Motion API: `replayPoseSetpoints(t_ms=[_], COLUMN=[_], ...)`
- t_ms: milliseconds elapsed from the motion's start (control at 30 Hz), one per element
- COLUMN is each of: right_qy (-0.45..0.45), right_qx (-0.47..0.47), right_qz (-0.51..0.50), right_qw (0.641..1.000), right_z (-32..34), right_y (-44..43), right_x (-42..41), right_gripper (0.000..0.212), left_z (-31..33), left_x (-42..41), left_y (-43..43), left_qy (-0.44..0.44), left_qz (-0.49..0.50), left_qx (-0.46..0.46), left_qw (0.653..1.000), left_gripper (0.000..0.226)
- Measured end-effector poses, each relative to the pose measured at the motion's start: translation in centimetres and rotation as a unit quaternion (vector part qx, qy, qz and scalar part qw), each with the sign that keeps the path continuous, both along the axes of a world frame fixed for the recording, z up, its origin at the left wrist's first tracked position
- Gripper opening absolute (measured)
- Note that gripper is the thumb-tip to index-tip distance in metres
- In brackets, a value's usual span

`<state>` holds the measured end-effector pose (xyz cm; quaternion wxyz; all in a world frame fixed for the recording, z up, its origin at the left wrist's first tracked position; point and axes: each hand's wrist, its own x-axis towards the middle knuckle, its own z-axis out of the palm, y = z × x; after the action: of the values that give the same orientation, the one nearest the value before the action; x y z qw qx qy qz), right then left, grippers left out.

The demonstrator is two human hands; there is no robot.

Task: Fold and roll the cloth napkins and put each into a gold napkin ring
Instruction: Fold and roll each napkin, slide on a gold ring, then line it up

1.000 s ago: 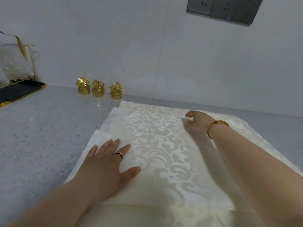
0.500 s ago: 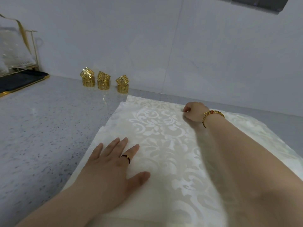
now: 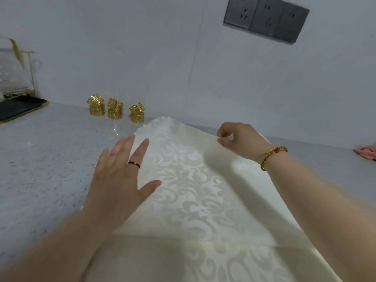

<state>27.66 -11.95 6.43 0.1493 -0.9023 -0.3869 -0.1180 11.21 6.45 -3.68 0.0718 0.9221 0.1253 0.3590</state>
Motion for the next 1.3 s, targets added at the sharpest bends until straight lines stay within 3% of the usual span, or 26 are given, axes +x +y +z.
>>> replayPoseSetpoints(t_ms=[133, 300, 367, 433, 467, 600, 833, 1000, 1067, 1167, 1300], right_qy=[-0.049, -0.133, -0.127, -0.119, -0.122, -0.136, -0.107, -0.015, 0.003, 0.024, 0.031], right_qx=[-0.033, -0.042, -0.044, -0.058, -0.065, -0.078, -0.099, -0.073, -0.055, -0.045, -0.037], right_qz=[0.047, 0.091, 0.089, 0.077, 0.066, 0.031, -0.019, -0.041, -0.043, -0.059, -0.067], right_qw=[0.997, 0.986, 0.987, 0.988, 0.988, 0.987, 0.989, 0.996, 0.998, 0.997, 0.997], right_z=[-0.7, -4.8, -6.7, -8.1, -8.6, -8.5, -7.9, -8.6, -8.7, -8.6, -8.5], right_y=[-2.6, -4.9, -5.6, -6.0, -6.1, -6.8, -10.1, -12.7, -13.0, -13.0, -13.3], right_x=[-4.2, -8.6, -9.6, -10.3, -10.4, -10.0, -9.6, -9.3, -9.2, -9.3, -9.3], right_gripper=[0.01, 0.01, 0.019, 0.023, 0.024, 0.009, 0.008, 0.036, 0.039, 0.039, 0.037], left_z=[0.9, 1.0, 0.2, -0.5, -0.5, 0.3, 1.2, 1.0, 1.7, 2.2, 4.1], left_x=[-0.7, -1.6, -1.6, -1.6, -1.7, -1.8, -3.8, -5.9, -6.3, -5.7, -2.6], left_y=[0.1, -1.2, -1.7, -2.0, -2.0, -2.3, -2.5, -3.1, -3.9, -4.1, -5.4], left_qy=[-0.057, 0.021, 0.046, 0.04, 0.048, 0.099, 0.117, 0.126, 0.16, 0.179, 0.204], left_qz=[-0.008, -0.075, -0.113, -0.149, -0.165, -0.186, -0.188, -0.163, -0.144, -0.139, -0.141], left_qx=[0.03, 0.151, 0.207, 0.236, 0.234, 0.204, 0.148, 0.127, 0.121, 0.097, 0.026], left_qw=[0.998, 0.985, 0.971, 0.959, 0.957, 0.956, 0.964, 0.97, 0.969, 0.969, 0.968], left_gripper=[0.104, 0.106, 0.082, 0.037, 0.026, 0.024, 0.011, 0.034, 0.039, 0.072, 0.081])
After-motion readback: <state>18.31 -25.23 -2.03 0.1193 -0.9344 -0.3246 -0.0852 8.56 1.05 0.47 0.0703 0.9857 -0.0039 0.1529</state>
